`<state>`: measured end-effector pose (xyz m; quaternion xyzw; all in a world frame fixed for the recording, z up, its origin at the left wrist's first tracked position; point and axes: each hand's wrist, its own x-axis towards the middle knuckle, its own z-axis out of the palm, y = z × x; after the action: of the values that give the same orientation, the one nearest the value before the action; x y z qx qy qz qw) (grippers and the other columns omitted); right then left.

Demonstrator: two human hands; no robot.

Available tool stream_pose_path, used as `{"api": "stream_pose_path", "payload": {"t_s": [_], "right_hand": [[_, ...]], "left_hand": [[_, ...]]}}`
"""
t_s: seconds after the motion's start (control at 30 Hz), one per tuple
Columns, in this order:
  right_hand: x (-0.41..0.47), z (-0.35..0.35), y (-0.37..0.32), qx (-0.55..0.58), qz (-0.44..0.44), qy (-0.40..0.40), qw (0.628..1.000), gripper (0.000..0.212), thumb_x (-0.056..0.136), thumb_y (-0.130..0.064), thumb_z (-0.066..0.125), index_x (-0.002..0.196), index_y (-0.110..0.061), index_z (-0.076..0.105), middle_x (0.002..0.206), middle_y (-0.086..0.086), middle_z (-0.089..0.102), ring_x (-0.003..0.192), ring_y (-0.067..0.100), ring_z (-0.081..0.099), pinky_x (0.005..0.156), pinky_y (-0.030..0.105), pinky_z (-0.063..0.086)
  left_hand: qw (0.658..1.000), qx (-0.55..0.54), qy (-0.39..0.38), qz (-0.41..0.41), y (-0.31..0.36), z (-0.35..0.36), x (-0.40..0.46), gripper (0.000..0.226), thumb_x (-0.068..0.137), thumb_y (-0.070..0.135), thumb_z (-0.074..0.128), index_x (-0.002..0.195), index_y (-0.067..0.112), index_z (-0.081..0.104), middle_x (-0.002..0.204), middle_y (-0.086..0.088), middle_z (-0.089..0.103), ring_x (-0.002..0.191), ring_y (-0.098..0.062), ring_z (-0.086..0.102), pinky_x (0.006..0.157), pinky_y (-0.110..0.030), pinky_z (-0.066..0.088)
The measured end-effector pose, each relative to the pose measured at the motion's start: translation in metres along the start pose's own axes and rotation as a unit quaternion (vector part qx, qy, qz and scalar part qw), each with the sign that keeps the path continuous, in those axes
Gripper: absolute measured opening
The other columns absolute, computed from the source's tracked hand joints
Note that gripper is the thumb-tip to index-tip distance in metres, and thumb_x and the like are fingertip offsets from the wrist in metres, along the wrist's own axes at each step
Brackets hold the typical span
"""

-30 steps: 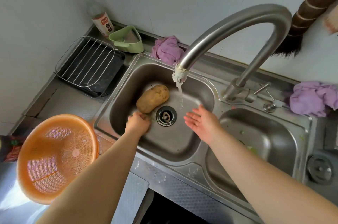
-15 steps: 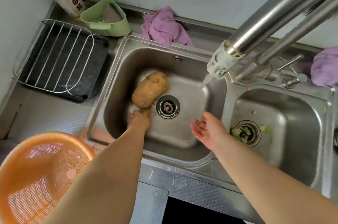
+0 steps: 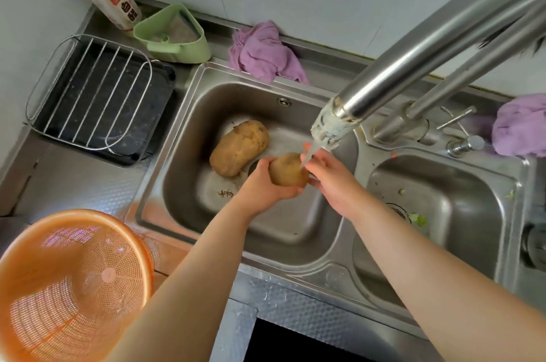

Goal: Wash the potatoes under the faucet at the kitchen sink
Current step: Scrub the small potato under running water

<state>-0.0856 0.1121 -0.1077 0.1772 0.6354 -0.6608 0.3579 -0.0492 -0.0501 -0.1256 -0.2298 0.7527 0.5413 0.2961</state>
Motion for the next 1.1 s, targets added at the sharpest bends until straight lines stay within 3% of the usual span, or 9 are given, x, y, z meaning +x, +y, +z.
{"api": "stream_pose_path", "payload": {"t_s": [0.07,0.2,0.4,0.63,0.73,0.83,0.93,1.0,1.1], "right_hand": [[-0.003,-0.007,-0.008,0.008,-0.011,-0.029,1.000,0.080,0.075,-0.039,0.077,0.145,-0.020,0.044,0.132,-0.004,0.059,0.117,0.012,0.061,0.102,0.037,0.049],[-0.008,-0.014,-0.014,0.056,-0.040,-0.036,0.997,0.077,0.076,-0.013,0.074,0.145,-0.006,0.041,0.096,-0.002,0.061,0.072,-0.001,0.064,0.080,0.027,0.051],[-0.016,0.003,-0.017,0.127,-0.054,0.038,0.990,0.069,0.072,-0.029,0.076,0.133,-0.009,0.053,0.123,0.016,0.068,0.113,0.029,0.066,0.098,0.043,0.054],[-0.020,0.018,-0.032,0.098,-0.038,0.109,0.988,0.030,0.104,-0.026,0.041,0.120,-0.009,0.060,0.118,0.019,0.068,0.110,0.032,0.066,0.099,0.052,0.052],[-0.022,0.017,-0.036,0.104,-0.028,0.030,0.994,0.028,0.103,-0.016,0.046,0.129,-0.008,0.055,0.129,0.021,0.062,0.120,0.036,0.060,0.105,0.052,0.048],[-0.030,0.018,-0.034,0.120,-0.027,-0.006,0.992,0.039,0.098,-0.009,0.055,0.137,-0.009,0.050,0.131,0.020,0.059,0.122,0.034,0.059,0.106,0.051,0.047],[-0.039,0.029,-0.043,0.092,-0.038,0.058,0.993,0.017,0.101,-0.018,0.052,0.116,-0.017,0.060,0.114,0.011,0.066,0.110,0.028,0.064,0.102,0.049,0.051],[-0.042,0.034,-0.049,0.074,-0.031,0.090,0.993,0.018,0.104,-0.025,0.044,0.100,-0.024,0.062,0.104,0.007,0.067,0.104,0.026,0.066,0.099,0.049,0.053],[-0.047,0.035,-0.055,0.082,-0.030,0.044,0.995,0.021,0.105,-0.021,0.043,0.099,-0.024,0.062,0.100,0.005,0.067,0.098,0.022,0.066,0.100,0.047,0.053]], "left_hand": [[0.997,-0.050,-0.004,0.051,0.016,0.007,-0.006,0.090,0.062,0.037,0.091,0.139,0.028,0.046,0.129,0.003,0.064,0.117,-0.015,0.063,0.104,-0.041,0.052],[0.986,-0.131,0.008,0.102,0.030,0.016,-0.018,0.085,0.069,0.034,0.089,0.143,0.028,0.046,0.131,0.002,0.066,0.119,-0.012,0.065,0.103,-0.042,0.054],[0.975,-0.189,0.041,0.107,0.038,0.032,-0.035,0.078,0.079,0.034,0.078,0.146,0.019,0.041,0.131,-0.004,0.066,0.122,-0.017,0.064,0.105,-0.047,0.052],[0.966,-0.213,0.099,0.109,0.049,0.038,-0.055,0.065,0.085,0.029,0.070,0.142,0.016,0.042,0.131,-0.009,0.063,0.118,-0.022,0.066,0.096,-0.047,0.058],[0.955,-0.260,0.103,0.101,0.048,0.031,-0.059,0.039,0.098,0.016,0.063,0.132,0.028,0.049,0.118,-0.004,0.067,0.104,-0.014,0.072,0.083,-0.037,0.062],[0.953,-0.273,0.090,0.100,0.050,0.026,-0.065,0.035,0.101,0.013,0.059,0.119,0.041,0.047,0.116,0.000,0.067,0.099,-0.012,0.072,0.079,-0.034,0.061],[0.952,-0.269,0.103,0.106,0.051,0.031,-0.073,0.039,0.099,0.013,0.062,0.120,0.042,0.046,0.125,-0.007,0.063,0.111,-0.021,0.068,0.085,-0.038,0.062],[0.952,-0.258,0.117,0.115,0.053,0.034,-0.078,0.042,0.093,0.019,0.066,0.122,0.043,0.047,0.131,-0.010,0.059,0.115,-0.023,0.066,0.086,-0.040,0.062],[0.944,-0.274,0.146,0.115,0.056,0.028,-0.083,0.045,0.097,0.014,0.064,0.136,0.026,0.046,0.123,-0.006,0.061,0.105,-0.016,0.067,0.075,-0.028,0.061]]}}
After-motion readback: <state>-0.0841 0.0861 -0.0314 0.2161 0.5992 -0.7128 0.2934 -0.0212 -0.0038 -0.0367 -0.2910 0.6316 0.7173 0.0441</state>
